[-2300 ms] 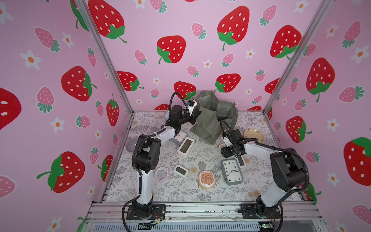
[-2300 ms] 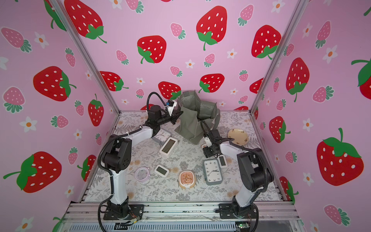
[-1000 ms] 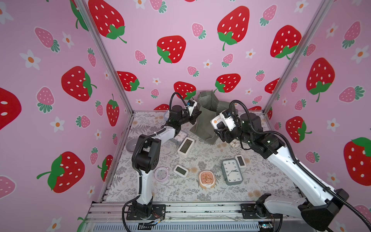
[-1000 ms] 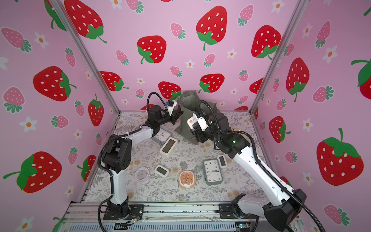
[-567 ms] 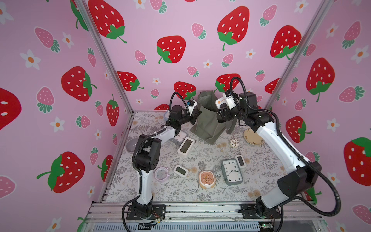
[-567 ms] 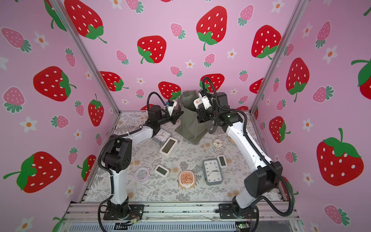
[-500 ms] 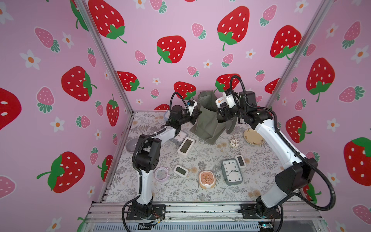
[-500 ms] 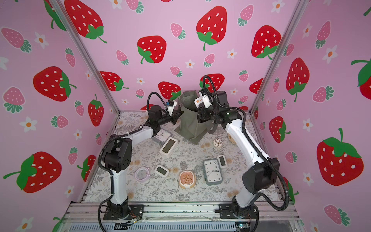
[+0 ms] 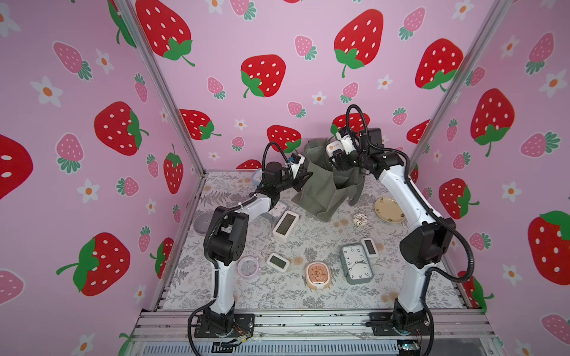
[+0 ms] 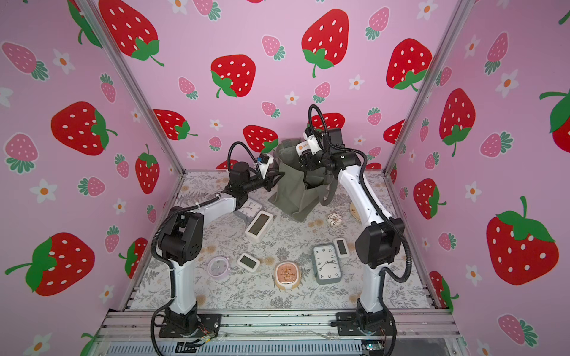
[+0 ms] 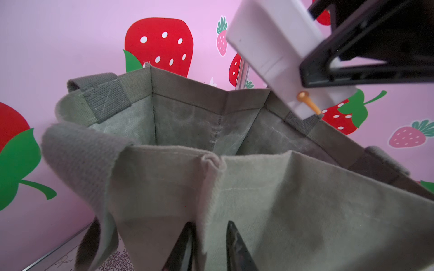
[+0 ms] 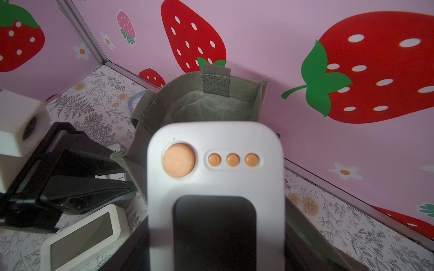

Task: Put the alarm clock into the canvas bag
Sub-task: Place the alarm at the canvas bag.

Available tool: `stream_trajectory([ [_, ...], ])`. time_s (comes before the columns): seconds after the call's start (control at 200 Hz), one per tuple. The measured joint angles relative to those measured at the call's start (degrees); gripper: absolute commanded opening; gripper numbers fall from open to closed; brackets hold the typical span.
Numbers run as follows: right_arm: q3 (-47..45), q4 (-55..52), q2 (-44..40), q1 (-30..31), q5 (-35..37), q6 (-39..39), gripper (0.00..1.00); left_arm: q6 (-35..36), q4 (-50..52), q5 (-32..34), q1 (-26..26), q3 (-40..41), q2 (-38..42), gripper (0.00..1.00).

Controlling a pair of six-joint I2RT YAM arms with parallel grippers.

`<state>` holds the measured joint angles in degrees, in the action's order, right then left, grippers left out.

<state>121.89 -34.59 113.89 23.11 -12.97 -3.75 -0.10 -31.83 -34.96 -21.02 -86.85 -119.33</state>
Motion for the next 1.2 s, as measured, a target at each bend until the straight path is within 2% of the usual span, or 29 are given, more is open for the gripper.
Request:
stream_trajectory([
  [0.075,0.4,-0.7,1.2,0.0,-0.6,-0.2,0.54,0.0,0.0,0.0,-0.1,0.0,0.0,0.32],
  [0.24,2.3,-2.9,4.1,0.0,-1.2,-0.9,0.54,0.5,0.2,0.4,-0.5,0.0,0.0,0.15],
  [0.4,6.9,-4.8,8.1,-0.1,-1.2,-1.7,0.54,0.9,0.4,0.7,-0.6,0.0,0.0,0.07],
  [0.435,7.9,-5.3,9.0,-0.2,-1.2,-2.0,0.54,1.1,0.4,0.7,-0.6,0.0,0.0,0.0],
  [0.836,10.0,-7.5,13.4,-1.4,-1.9,-2.7,0.54,2.6,0.9,1.0,-0.8,0.1,0.0,0.0],
  [1.196,8.3,-10.3,16.1,-0.7,-2.2,-7.3,0.55,3.3,2.0,1.4,-0.8,0.2,0.5,0.0],
])
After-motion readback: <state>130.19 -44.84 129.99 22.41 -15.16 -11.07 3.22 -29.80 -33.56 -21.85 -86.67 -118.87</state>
